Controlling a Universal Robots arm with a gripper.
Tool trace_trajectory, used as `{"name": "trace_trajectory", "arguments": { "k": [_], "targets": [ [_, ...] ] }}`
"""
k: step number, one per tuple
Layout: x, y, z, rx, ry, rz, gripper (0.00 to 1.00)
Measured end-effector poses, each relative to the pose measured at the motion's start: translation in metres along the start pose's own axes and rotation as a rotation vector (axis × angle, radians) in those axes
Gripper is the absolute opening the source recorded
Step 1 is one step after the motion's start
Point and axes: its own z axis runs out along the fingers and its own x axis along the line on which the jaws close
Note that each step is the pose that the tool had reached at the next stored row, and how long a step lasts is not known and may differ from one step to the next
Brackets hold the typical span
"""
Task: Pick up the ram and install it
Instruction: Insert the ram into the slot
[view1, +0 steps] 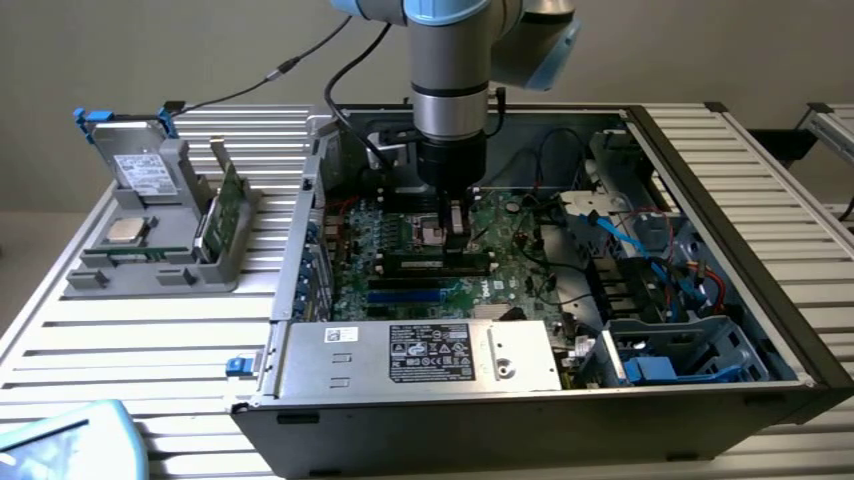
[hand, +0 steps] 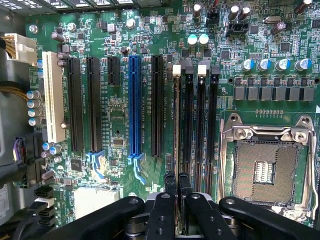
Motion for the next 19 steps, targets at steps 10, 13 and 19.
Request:
{"name": "trace_trajectory", "arguments": {
  "k": [10, 13, 19],
  "targets": [
    [0.0, 0.0, 0.0, 0.0, 0.0, 0.0, 0.39],
    [0.0, 0.0, 0.0, 0.0, 0.0, 0.0, 0.51],
    [0.0008, 0.0011, -0.0051, -0.001, -0.0008, 0.0, 0.57]
  ]
}}
